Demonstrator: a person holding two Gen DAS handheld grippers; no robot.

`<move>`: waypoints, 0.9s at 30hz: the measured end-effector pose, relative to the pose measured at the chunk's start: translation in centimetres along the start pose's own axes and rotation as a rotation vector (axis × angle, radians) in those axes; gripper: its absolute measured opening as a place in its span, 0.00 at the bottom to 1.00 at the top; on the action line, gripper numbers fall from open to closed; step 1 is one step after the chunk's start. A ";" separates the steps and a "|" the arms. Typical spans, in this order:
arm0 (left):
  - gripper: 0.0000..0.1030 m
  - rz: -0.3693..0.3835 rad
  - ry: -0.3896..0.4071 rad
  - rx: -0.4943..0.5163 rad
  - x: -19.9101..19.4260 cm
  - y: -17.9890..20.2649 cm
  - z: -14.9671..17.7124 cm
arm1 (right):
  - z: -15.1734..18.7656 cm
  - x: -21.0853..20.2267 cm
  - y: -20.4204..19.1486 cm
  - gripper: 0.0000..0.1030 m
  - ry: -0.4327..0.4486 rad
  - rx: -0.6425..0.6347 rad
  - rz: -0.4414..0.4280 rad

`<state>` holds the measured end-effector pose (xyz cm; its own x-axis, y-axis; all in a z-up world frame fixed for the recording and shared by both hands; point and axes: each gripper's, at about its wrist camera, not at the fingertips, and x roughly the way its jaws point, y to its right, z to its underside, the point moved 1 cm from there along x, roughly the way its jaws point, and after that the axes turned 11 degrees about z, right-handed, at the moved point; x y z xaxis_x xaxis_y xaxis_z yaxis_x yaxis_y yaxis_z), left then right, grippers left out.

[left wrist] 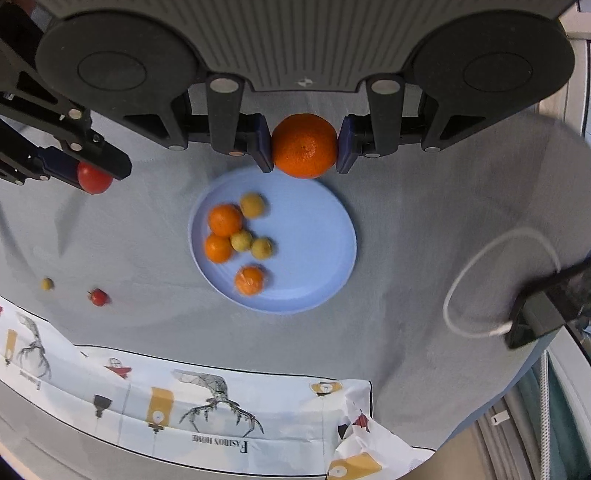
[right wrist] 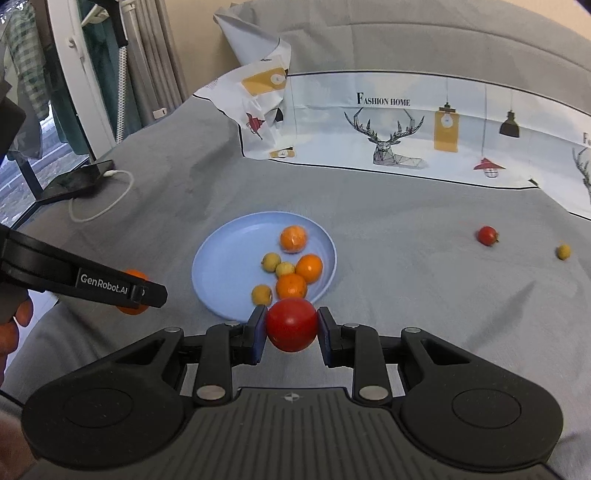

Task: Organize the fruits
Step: 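Carry the orange and the red tomato over the blue plate with both tools, then open the left tool over the plate while the right tool releases the tomato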

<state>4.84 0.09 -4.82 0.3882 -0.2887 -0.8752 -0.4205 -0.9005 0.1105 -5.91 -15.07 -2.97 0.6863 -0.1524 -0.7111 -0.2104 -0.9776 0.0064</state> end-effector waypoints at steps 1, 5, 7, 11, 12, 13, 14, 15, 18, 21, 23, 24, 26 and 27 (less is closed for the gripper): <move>0.39 0.001 0.002 0.000 0.5 -0.1 -0.7 | -0.5 0.9 0.0 0.29 -0.006 0.001 -0.004; 0.39 0.001 0.002 0.010 3.1 -0.4 -3.5 | -2.5 4.7 -0.3 0.29 -0.031 -0.001 -0.026; 0.39 -0.007 -0.007 0.012 4.4 -0.6 -4.5 | -3.4 6.6 -0.6 0.29 -0.038 -0.011 -0.029; 0.39 -0.029 -0.029 0.007 7.0 -1.1 -6.0 | -4.5 9.9 -1.1 0.29 -0.054 -0.036 -0.039; 0.39 -0.039 -0.034 0.007 7.4 -1.3 -6.2 | -4.8 10.6 -1.1 0.29 -0.058 -0.038 -0.039; 0.39 -0.045 -0.039 0.006 7.9 -1.5 -6.4 | -4.9 11.1 -1.1 0.29 -0.060 -0.036 -0.040; 0.39 -0.050 -0.045 0.003 8.2 -1.7 -6.6 | -5.1 11.6 -1.1 0.29 -0.064 -0.036 -0.042; 0.39 -0.056 -0.050 0.000 8.6 -1.9 -6.7 | -5.2 12.2 -1.2 0.29 -0.070 -0.035 -0.046; 0.39 -0.074 -0.055 -0.004 9.2 -2.5 -6.9 | -5.6 13.4 -1.3 0.29 -0.080 -0.032 -0.057; 0.54 -0.092 -0.043 -0.006 9.2 -2.8 -7.1 | -6.0 14.5 -1.5 0.30 -0.090 -0.025 -0.081; 0.71 -0.118 -0.022 0.002 8.6 -2.8 -7.1 | -6.3 15.0 -1.8 0.46 -0.099 -0.029 -0.098; 0.81 -0.142 -0.011 0.010 8.3 -2.8 -7.0 | -6.4 15.1 -1.8 0.55 -0.107 -0.030 -0.098; 0.83 -0.129 -0.005 0.010 7.4 -2.9 -6.9 | -6.6 14.9 -1.6 0.63 -0.114 -0.012 -0.064; 0.86 -0.115 -0.008 0.002 6.9 -2.8 -6.7 | -6.6 14.5 -1.3 0.69 -0.122 0.006 -0.059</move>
<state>14.18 -1.53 -8.04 0.4271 -0.1812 -0.8859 -0.3751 -0.9270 0.0087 8.89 -17.00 -8.70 0.6081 -0.0757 -0.7903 -0.1765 -0.9834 -0.0417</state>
